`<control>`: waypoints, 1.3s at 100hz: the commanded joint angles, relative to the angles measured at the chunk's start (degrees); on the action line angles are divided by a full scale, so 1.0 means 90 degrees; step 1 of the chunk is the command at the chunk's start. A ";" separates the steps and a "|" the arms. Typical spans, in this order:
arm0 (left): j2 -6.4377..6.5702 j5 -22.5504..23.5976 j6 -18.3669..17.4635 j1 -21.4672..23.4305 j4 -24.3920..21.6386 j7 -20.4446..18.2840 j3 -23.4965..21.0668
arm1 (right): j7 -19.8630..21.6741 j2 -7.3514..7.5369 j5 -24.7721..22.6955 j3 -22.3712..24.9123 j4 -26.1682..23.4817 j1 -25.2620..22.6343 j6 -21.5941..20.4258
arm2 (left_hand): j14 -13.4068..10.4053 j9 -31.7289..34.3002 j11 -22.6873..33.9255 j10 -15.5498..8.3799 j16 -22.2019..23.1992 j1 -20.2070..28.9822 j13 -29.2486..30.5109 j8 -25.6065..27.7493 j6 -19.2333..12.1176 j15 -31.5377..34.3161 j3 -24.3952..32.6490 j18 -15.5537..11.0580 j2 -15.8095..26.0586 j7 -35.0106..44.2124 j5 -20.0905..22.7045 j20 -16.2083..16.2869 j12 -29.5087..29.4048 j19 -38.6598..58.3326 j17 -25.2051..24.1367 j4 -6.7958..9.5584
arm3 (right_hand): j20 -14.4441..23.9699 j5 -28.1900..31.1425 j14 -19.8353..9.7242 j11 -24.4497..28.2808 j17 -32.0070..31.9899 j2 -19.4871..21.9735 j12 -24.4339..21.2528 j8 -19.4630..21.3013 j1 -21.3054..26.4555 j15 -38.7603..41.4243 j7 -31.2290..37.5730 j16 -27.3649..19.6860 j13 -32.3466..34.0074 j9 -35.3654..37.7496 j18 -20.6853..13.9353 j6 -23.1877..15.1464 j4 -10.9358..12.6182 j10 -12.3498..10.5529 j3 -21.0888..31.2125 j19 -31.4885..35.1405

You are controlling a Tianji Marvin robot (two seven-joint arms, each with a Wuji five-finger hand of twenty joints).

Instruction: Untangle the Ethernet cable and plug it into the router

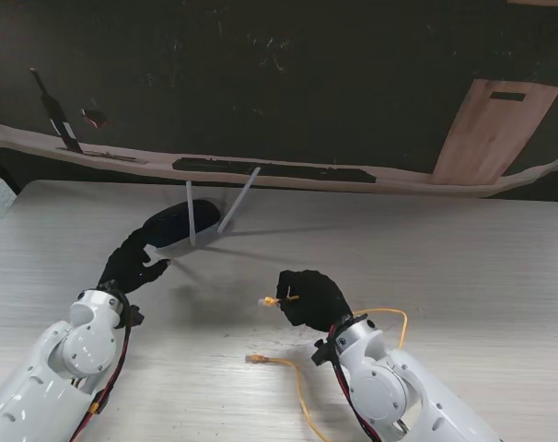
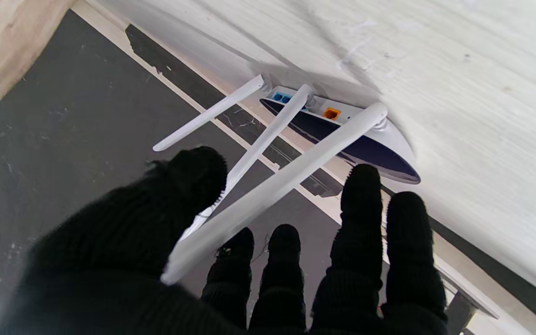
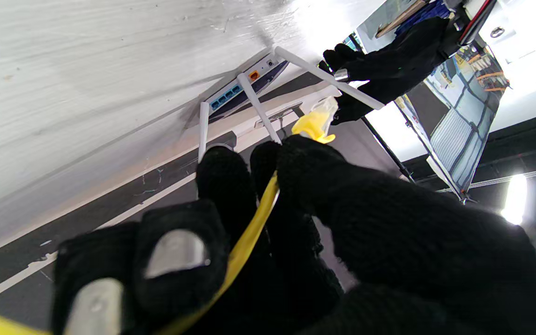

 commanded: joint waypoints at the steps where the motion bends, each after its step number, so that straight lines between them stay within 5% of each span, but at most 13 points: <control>1: -0.0131 -0.0177 0.0167 -0.0158 0.0139 -0.0027 0.0120 | 0.0049 -0.0025 0.0029 0.0016 0.0046 -0.0068 -0.0041 | -0.0187 0.0007 0.0284 -0.0278 0.0119 0.0224 0.0237 0.0237 -0.0200 0.0174 0.0213 -0.0134 -0.0135 0.0426 -0.0045 0.0210 0.0168 0.0214 0.0042 -0.0207 | 0.0007 -0.0025 -0.0315 0.0784 0.0321 0.0249 0.0103 0.0132 0.0276 0.0434 0.0505 -0.0007 0.0008 0.0301 -0.1944 -0.0186 -0.0037 0.1037 0.0105 0.1477; 18: -0.0282 -0.0673 0.0246 -0.0528 0.0659 0.0239 0.0433 | 0.0030 -0.0028 0.0053 0.0071 0.0130 -0.0087 -0.0085 | -0.0133 0.1035 0.0585 -0.0156 0.0146 0.0559 0.0634 0.0805 -0.0231 0.0441 0.0245 -0.0023 -0.0068 0.1519 0.0707 0.0228 0.0346 0.0225 0.0177 -0.0254 | 0.0002 -0.0034 -0.0312 0.0784 0.0320 0.0257 0.0102 0.0115 0.0270 0.0434 0.0509 -0.0010 0.0008 0.0299 -0.1942 -0.0195 -0.0038 0.1033 0.0099 0.1477; 31: -0.0439 -0.0983 0.0295 -0.0734 0.0964 0.0638 0.0645 | -0.0043 -0.0040 0.0050 0.0099 0.0185 -0.0104 -0.0099 | 0.0040 0.2467 0.1075 0.0079 0.0111 0.0805 0.0998 0.1157 -0.0180 0.0594 -0.0107 0.0152 0.0214 0.2158 0.1778 0.0284 0.0610 0.0319 0.0313 -0.0300 | -0.0003 -0.0040 -0.0312 0.0784 0.0320 0.0257 0.0102 0.0106 0.0266 0.0434 0.0513 -0.0011 0.0008 0.0298 -0.1940 -0.0202 -0.0038 0.1031 0.0093 0.1477; 35: -0.0533 -0.0971 0.0356 -0.0825 0.1122 0.1056 0.0761 | -0.0058 -0.0042 0.0052 0.0105 0.0202 -0.0106 -0.0105 | 0.0123 0.3117 0.1323 0.0223 0.0082 0.1023 0.1193 0.1236 -0.0218 0.0740 -0.0356 0.0231 0.0011 0.2424 0.2266 0.0369 0.0747 0.0456 0.0424 -0.0568 | -0.0005 -0.0039 -0.0312 0.0784 0.0319 0.0247 0.0102 0.0100 0.0268 0.0434 0.0512 -0.0011 0.0008 0.0298 -0.1939 -0.0206 -0.0038 0.1031 0.0091 0.1477; 41: -0.0612 -0.0964 0.0378 -0.0913 0.1268 0.1341 0.0873 | -0.0079 -0.0047 0.0061 0.0119 0.0239 -0.0102 -0.0132 | 0.0177 0.3796 0.1319 0.0326 0.0034 0.1257 0.1432 0.1101 -0.0301 0.0935 -0.0816 0.0289 -0.0068 0.2698 0.2667 0.0480 0.1150 0.0619 0.0595 -0.0725 | -0.0013 -0.0032 -0.0312 0.0781 0.0317 0.0248 0.0101 0.0087 0.0264 0.0434 0.0511 -0.0012 0.0008 0.0293 -0.1938 -0.0216 -0.0036 0.1025 0.0089 0.1477; 51: -0.0649 -0.1031 0.0358 -0.0916 0.1287 0.1423 0.0933 | -0.0096 -0.0061 0.0137 0.0149 0.0276 -0.0107 -0.0176 | 0.0249 0.4786 0.1673 0.0569 0.0005 0.1650 0.1864 0.0883 -0.0213 0.1190 -0.1450 0.0375 0.0035 0.3203 0.3223 0.0593 0.1558 0.0843 0.0959 -0.0669 | -0.0038 -0.0042 -0.0307 0.0768 0.0310 0.0253 0.0097 0.0070 0.0272 0.0422 0.0509 -0.0018 0.0005 0.0274 -0.1926 -0.0213 -0.0034 0.1016 0.0084 0.1477; 69: -0.0700 -0.0900 0.0496 -0.0787 0.1212 0.1770 0.0965 | -0.0078 -0.0058 0.0165 0.0194 0.0271 -0.0127 -0.0237 | 0.0067 0.5805 0.1957 0.0669 -0.0220 0.1759 0.3099 0.0457 0.0160 0.1303 -0.0996 0.0481 -0.0303 0.3286 0.4081 0.0435 0.1323 0.1061 0.2290 -0.0685 | -0.0116 -0.0052 -0.0287 0.0758 0.0301 0.0264 0.0093 0.0050 0.0272 0.0376 0.0523 -0.0042 0.0007 0.0257 -0.1895 -0.0234 -0.0031 0.1003 0.0060 0.1477; 102: -0.0375 -0.0792 0.0948 0.0571 -0.0552 0.0561 0.0422 | -0.0089 -0.0079 0.0276 0.0161 0.0316 -0.0092 -0.0322 | 0.0202 0.5762 0.2125 0.0840 -0.0106 0.1964 0.3200 0.0274 0.0562 0.1282 -0.1096 0.0752 -0.0200 0.2974 0.4184 0.0338 0.1294 0.1133 0.2392 -0.0681 | -0.0170 -0.0059 -0.0278 0.0751 0.0299 0.0267 0.0089 0.0037 0.0271 0.0360 0.0527 -0.0055 0.0006 0.0249 -0.1878 -0.0243 -0.0026 0.0994 0.0055 0.1477; 130: -0.0176 -0.0632 0.0845 0.1592 -0.1736 -0.0137 0.0248 | -0.0136 -0.0096 0.0315 0.0146 0.0344 -0.0069 -0.0392 | 0.0204 0.5637 0.2074 0.0854 -0.0091 0.2076 0.3062 0.0295 0.0598 0.1165 -0.1264 0.0703 -0.0076 0.2889 0.4092 0.0298 0.1276 0.1056 0.2269 -0.0646 | -0.0194 -0.0059 -0.0268 0.0749 0.0299 0.0257 0.0088 0.0028 0.0268 0.0348 0.0530 -0.0066 0.0006 0.0247 -0.1875 -0.0230 -0.0025 0.0992 0.0058 0.1477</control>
